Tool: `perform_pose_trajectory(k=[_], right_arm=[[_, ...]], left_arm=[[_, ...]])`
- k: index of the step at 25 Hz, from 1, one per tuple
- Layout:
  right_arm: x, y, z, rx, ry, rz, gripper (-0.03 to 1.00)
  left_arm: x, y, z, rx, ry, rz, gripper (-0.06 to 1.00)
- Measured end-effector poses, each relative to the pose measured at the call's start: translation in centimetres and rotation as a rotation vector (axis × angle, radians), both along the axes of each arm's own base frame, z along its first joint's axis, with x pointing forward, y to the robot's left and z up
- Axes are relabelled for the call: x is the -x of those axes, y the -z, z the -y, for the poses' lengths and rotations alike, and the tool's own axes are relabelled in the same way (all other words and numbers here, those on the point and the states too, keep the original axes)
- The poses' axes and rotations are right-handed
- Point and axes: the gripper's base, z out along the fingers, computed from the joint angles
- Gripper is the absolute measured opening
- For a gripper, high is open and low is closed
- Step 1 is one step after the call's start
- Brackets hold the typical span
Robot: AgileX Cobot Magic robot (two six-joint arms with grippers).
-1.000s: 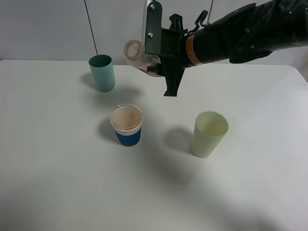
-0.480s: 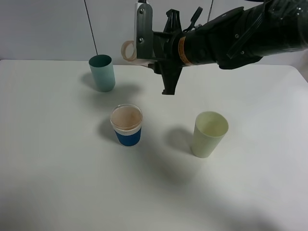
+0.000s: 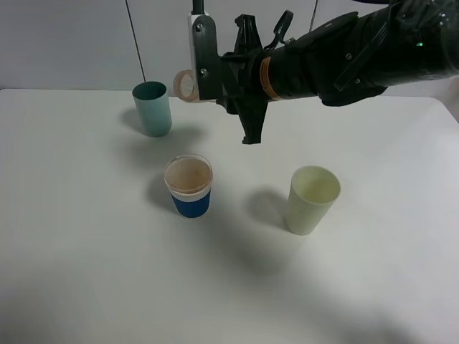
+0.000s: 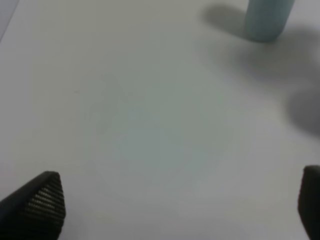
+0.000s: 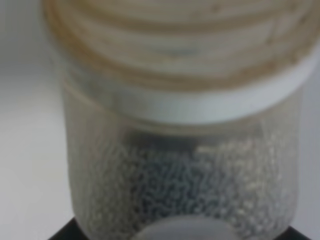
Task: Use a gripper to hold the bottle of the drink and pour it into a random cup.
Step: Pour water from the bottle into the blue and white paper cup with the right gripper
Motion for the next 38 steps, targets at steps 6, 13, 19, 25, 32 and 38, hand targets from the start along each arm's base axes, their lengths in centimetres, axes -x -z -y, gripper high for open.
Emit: perform_pose_trajectory(k=[6,13,19,25,32,38], right_arm=[[-0.05,-0.01,0.05,0.08,-0.059,0.062,0.36],[-0.11,-0.03,0.12,0.09,-0.055,0.072,0.36],[-0.12,-0.03,0.13,0.119,-0.078,0.094,0.36],[0.03,-0.04,-0.07,0.166,-0.119,0.131,0.36],[0.1,-0.05,-0.14,0.181,-0.131,0.143,0.36],[-0.14,-0.17,0.11,0.219,-0.09,0.178,0.36]], left_arm=[[0.0,0.0,0.0,0.0,0.0,0.0,0.93],[0.0,0.0,0.0,0.0,0.0,0.0,0.93],[0.0,0.0,0.0,0.0,0.0,0.0,0.93],[0.0,0.0,0.0,0.0,0.0,0.0,0.93],[0.0,0.0,0.0,0.0,0.0,0.0,0.93],[0.0,0.0,0.0,0.0,0.0,0.0,0.93]])
